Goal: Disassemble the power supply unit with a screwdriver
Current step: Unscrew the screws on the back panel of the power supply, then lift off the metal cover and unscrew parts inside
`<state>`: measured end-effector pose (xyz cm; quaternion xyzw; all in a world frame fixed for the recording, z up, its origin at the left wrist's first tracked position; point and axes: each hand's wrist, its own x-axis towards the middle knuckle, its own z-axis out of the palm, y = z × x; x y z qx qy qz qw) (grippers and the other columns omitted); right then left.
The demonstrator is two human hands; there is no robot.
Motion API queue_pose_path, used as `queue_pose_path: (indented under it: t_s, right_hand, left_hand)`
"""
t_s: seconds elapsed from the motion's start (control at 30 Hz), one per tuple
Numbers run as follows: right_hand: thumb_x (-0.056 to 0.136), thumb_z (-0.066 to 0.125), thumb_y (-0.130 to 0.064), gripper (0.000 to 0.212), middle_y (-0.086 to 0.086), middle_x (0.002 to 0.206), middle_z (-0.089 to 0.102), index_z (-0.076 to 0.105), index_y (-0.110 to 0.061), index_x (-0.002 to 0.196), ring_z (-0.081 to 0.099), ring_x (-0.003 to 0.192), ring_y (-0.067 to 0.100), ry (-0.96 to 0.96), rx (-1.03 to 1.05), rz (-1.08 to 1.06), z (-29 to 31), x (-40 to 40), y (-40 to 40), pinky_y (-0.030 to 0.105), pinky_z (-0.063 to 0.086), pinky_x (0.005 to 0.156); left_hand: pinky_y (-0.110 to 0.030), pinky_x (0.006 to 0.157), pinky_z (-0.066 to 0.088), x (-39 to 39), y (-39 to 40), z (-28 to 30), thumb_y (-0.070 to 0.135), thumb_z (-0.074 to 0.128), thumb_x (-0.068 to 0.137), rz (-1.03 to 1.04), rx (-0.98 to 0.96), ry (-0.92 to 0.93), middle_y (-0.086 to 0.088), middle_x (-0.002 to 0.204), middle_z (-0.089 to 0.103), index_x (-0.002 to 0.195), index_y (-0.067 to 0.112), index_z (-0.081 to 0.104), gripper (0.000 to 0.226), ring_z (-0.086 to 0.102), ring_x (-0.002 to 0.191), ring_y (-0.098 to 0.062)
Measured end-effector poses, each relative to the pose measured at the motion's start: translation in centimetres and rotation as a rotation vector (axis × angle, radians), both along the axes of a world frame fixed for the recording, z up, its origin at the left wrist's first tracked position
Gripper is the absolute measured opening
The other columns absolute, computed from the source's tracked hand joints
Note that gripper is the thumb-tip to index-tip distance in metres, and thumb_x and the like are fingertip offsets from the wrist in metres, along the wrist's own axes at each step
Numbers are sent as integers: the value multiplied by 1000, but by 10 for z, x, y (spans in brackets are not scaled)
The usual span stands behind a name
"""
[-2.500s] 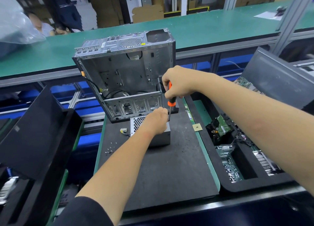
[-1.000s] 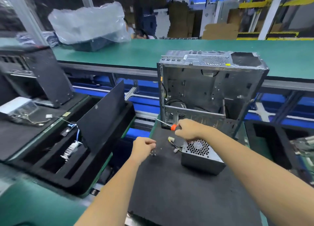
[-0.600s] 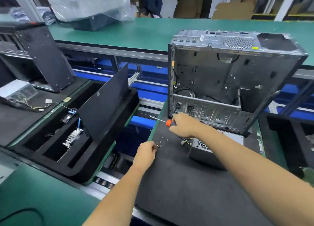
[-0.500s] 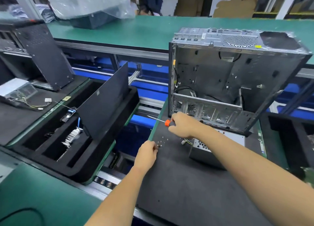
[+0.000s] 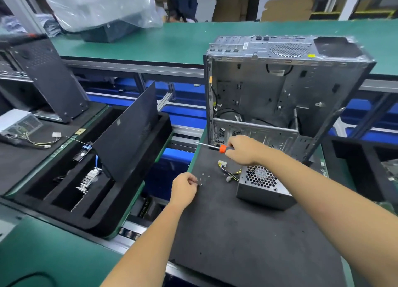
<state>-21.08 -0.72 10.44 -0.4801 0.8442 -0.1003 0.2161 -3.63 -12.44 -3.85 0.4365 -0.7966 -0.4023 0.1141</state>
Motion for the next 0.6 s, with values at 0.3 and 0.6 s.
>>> queue_pose_path:
  t_s: [0.3, 0.6]
  right_hand:
    - [95, 50, -23, 17, 3, 80, 51, 41, -15, 84, 43, 66, 16, 58, -4, -218, 25, -44, 59, 33, 33, 56]
    - [97, 45, -19, 33, 9, 62, 51, 48, -7, 67, 45, 46, 19, -208, 143, -537, -1, -77, 145, 20, 34, 46]
  left_hand:
    - [-41, 72, 56, -100, 55, 84, 33, 48, 95, -203, 273, 27, -10, 83, 62, 77, 15, 56, 27, 58, 70, -24]
    - [-39, 90, 47, -119, 73, 88, 75, 35, 84, -145, 612, -200, -7, 136, 48, 138, 24, 42, 75, 54, 110, -25]
